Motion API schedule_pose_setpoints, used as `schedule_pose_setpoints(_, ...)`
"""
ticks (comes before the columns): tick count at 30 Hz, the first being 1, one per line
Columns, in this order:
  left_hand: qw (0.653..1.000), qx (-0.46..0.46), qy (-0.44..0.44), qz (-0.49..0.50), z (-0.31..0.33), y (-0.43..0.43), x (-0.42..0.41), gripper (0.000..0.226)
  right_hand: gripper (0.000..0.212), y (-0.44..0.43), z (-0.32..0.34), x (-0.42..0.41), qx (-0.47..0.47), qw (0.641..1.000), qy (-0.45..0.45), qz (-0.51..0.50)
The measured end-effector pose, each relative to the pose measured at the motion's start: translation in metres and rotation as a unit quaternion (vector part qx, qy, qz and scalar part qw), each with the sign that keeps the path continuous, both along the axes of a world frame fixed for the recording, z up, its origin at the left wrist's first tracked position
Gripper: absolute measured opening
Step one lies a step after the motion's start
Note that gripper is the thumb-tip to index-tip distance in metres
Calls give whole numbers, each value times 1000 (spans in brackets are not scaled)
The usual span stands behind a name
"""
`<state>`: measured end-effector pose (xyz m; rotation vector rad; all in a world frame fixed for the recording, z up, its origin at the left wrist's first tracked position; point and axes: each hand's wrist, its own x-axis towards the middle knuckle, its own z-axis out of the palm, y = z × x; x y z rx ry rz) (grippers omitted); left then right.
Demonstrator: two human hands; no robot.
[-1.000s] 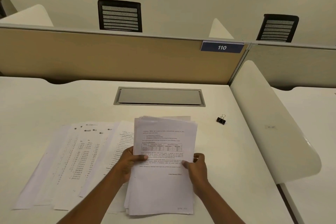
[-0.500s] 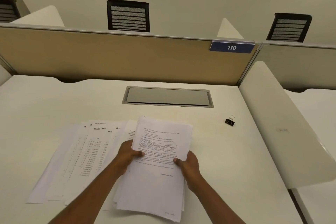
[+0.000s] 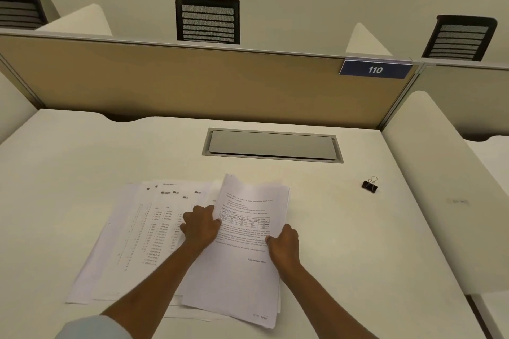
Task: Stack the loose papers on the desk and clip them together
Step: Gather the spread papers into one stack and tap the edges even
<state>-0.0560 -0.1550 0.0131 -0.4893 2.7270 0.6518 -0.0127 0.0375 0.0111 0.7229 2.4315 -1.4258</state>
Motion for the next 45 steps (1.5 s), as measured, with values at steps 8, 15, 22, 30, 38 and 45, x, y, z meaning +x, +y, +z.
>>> schedule_pose_setpoints(8, 999, -34, -33, 20, -1, 4, -2, 34, 20, -18, -9, -8, -16, 998, -46, -36)
schedule_pose_setpoints(15, 997, 58, 1, 55, -5, -13, -5, 37, 24, -19, -1, -5, -78, 994, -38, -73)
schedule_pose_setpoints(22, 964, 248, 41, 88, -8, -14, -1, 37, 33, -20, 5, -2, -135, 987, -37, -83)
schedule_pose_setpoints(30, 955, 270, 40, 119, -11, -15, -2, 62, 40, -23, 13, -4, -154, 983, -23, -94)
schedule_pose_setpoints(38, 955, 244, 43, 165, -14, -28, -1, 31, 24, -27, 15, -9, -160, 984, -10, -79)
schedule_pose_setpoints(45, 989, 21, -6, 149, -19, -25, 6, 35, 20, -47, 5, -16, 0, 999, -46, -11)
